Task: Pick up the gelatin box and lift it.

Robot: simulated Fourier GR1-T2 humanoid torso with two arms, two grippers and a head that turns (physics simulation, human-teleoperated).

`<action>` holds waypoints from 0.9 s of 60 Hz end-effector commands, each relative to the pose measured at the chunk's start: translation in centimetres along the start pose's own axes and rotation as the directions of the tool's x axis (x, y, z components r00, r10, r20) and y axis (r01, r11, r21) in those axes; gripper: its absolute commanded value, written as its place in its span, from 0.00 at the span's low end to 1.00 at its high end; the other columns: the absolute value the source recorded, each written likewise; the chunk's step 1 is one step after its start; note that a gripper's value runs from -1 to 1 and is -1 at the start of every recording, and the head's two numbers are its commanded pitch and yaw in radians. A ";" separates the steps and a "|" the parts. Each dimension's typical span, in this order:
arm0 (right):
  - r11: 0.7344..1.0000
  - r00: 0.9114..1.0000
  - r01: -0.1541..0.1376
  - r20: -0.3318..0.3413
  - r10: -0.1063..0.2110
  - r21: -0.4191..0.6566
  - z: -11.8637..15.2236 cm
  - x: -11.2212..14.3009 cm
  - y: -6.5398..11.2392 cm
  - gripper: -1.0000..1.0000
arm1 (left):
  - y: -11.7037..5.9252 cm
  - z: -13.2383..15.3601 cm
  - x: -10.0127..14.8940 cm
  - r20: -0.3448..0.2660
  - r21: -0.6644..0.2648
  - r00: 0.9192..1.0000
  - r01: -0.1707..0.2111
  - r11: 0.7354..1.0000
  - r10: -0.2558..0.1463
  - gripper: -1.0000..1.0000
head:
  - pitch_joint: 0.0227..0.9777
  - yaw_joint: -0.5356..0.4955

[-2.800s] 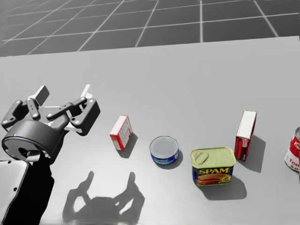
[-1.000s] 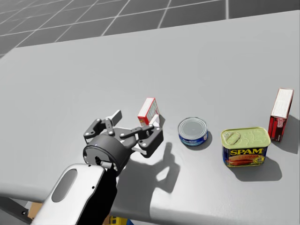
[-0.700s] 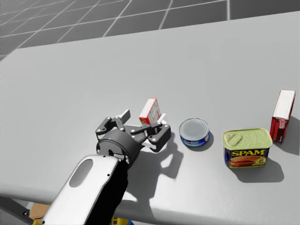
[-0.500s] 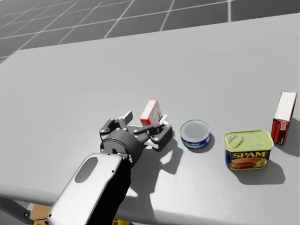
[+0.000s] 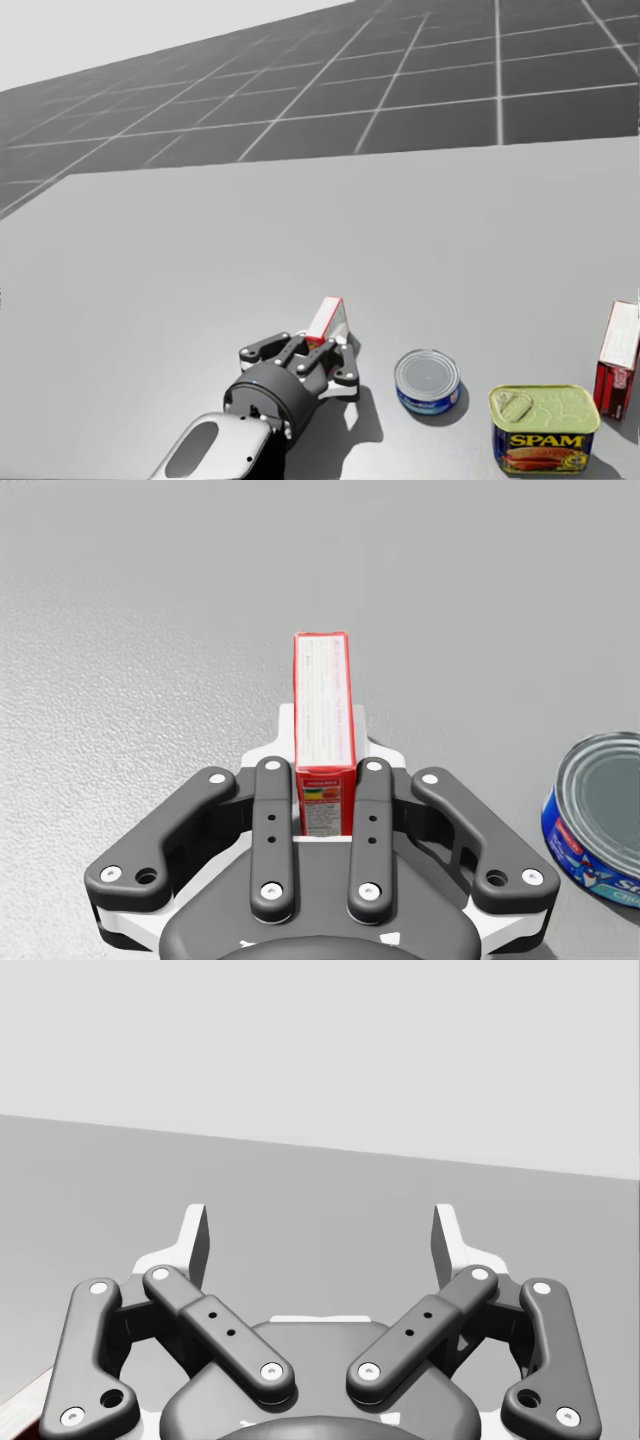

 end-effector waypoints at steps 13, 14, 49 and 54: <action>1.000 1.000 0.004 0.001 -0.004 -0.002 0.1 0.0 -0.1 0.00 | -0.9 0.2 -1.2 -0.035 -0.068 0.999 0.011 0.998 -0.013 1.00 | 0.46 0.88; 1.000 1.000 0.004 0.000 -0.004 -0.002 0.1 0.0 -0.1 0.00 | -0.9 0.2 -1.2 -0.035 -0.069 0.999 0.011 0.998 -0.013 1.00 | 0.46 0.88; 1.000 1.000 0.001 -0.004 -0.001 -0.003 -0.1 -0.1 -0.2 0.00 | -0.8 2.4 3.6 0.077 -0.060 0.996 0.060 0.996 -0.055 1.00 | 0.47 0.88; 1.000 1.000 0.000 -0.004 0.000 -0.005 -0.1 -0.1 -0.2 0.00 | -0.6 2.9 4.8 0.100 -0.054 0.993 0.068 0.996 -0.062 1.00 | 0.46 0.88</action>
